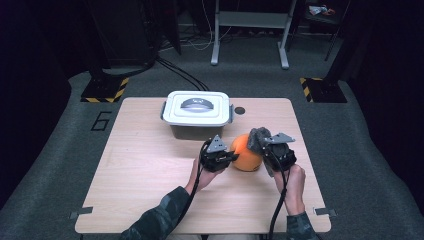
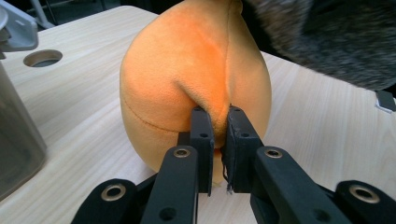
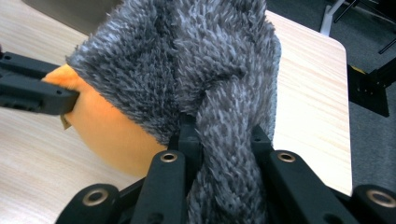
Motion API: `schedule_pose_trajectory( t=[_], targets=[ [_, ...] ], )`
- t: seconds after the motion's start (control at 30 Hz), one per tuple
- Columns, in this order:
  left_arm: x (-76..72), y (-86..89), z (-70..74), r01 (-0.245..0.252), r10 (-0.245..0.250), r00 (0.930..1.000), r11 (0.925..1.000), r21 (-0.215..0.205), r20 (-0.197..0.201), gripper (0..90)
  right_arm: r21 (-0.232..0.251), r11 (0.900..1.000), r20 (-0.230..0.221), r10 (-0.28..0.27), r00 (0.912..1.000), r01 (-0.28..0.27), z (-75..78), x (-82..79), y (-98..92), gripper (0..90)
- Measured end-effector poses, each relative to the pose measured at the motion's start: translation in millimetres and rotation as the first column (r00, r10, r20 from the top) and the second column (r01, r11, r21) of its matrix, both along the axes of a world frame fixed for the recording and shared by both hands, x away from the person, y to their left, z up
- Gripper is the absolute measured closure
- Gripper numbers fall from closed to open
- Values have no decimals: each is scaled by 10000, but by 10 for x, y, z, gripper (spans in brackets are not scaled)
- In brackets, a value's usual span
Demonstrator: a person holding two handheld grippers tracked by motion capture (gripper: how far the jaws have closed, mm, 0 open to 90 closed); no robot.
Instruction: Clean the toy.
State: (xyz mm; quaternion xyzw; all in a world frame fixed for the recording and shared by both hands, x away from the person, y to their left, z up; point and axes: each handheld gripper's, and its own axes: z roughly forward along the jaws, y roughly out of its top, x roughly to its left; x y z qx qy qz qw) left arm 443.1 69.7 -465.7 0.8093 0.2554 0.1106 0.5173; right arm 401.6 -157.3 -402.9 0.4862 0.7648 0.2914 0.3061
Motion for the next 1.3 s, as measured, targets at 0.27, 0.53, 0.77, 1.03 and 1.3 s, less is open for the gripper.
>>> schedule_pose_trajectory(
  t=[0.27, 0.53, 0.77, 1.03, 1.3],
  targets=[
    [-10, 16, 9, -154, 161, 9996, 9995, -280, 249, 835, 217, 9979, 0, -608, 9982, 607, -86, -110, -260, 747],
    [-59, 17, 102, -46, 68, 9982, 9993, -367, 595, 839, 449, 9946, -442, -919, 9948, 939, -291, -75, -399, 745],
    [-133, 81, 223, -4, 18, 9976, 9998, -203, 698, 839, 568, 9935, -794, -939, 9924, 986, -446, -28, -421, 744],
    [-234, 231, 341, -54, 72, 9975, 9997, -259, 697, 838, 442, 9943, -959, -929, 9911, 975, -555, 15, -416, 743],
    [-349, 384, 401, -126, 146, 9973, 9995, -280, 719, 838, 563, 9932, -1094, -949, 9895, 1015, -605, 39, -409, 742]
  ],
)
